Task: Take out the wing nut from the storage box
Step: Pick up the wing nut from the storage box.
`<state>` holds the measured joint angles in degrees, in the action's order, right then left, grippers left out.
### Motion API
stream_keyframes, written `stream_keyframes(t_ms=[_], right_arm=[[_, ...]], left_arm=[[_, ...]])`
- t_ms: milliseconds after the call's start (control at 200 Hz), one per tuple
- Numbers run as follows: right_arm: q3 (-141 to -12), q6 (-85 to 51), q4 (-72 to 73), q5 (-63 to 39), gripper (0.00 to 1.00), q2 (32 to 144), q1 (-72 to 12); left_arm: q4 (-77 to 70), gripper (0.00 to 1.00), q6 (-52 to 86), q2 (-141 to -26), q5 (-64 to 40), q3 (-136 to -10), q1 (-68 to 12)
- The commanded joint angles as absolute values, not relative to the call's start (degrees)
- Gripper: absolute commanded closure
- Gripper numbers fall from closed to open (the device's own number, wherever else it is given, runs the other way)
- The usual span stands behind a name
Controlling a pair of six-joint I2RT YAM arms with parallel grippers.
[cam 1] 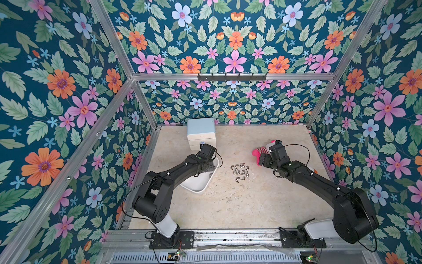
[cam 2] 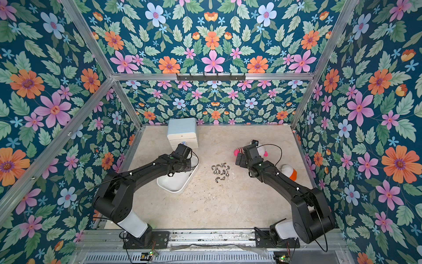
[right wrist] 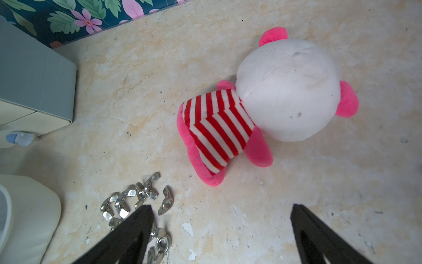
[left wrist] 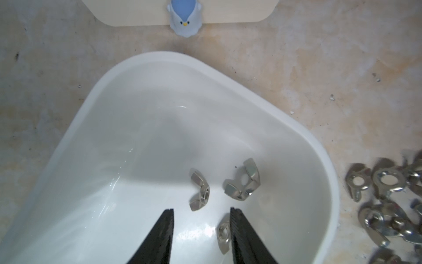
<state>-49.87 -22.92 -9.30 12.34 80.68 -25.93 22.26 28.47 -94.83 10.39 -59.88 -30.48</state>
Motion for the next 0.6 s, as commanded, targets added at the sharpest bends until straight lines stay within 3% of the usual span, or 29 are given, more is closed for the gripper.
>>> stream_keyframes(t_ms=[0,595], right_arm=[[-50.37,-22.59,-9.93,13.27,0.01,80.66,-25.99],[-50.39,-22.50,-9.54,12.98,0.01,81.39,-25.95]], left_arm=[[20.15,0.57,28.08,-96.12,9.95,-60.14,-30.41],[19.89,0.63,28.83,-100.71,10.50,-59.95,-30.31]])
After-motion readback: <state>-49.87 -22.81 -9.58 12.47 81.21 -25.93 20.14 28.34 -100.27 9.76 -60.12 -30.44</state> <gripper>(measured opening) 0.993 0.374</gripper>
